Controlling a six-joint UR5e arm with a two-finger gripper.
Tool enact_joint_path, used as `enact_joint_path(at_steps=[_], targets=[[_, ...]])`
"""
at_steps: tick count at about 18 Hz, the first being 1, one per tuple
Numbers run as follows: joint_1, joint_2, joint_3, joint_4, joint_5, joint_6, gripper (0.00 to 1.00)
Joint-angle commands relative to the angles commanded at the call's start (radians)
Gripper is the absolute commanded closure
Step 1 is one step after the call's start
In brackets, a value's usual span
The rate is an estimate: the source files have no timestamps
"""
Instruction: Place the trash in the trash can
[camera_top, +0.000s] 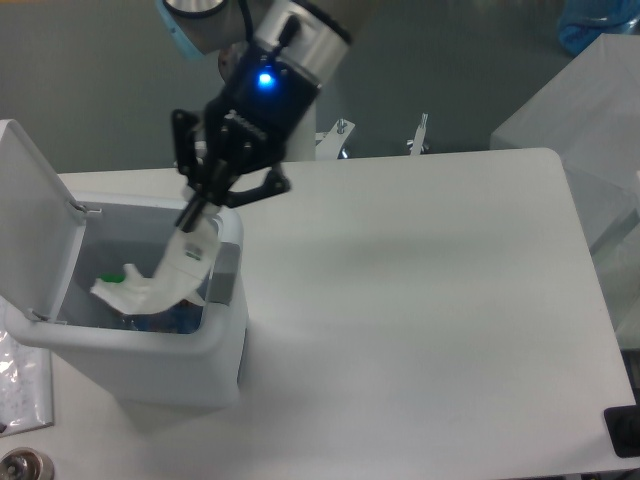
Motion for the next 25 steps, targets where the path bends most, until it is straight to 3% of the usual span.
enact_joint_path(at_steps=[7, 11, 19, 25], targets=[[0.005, -0.012, -0.057, 0.037, 0.009, 0.061, 0.00], [0.057, -0.072, -0.042, 0.043, 0.032, 0.095, 0.00], [0.161, -0.182, -0.008, 0.038, 0.357, 0.331, 0.00], [0.279, -0.250, -0.014, 0.031, 0.426, 0.586, 0.00]])
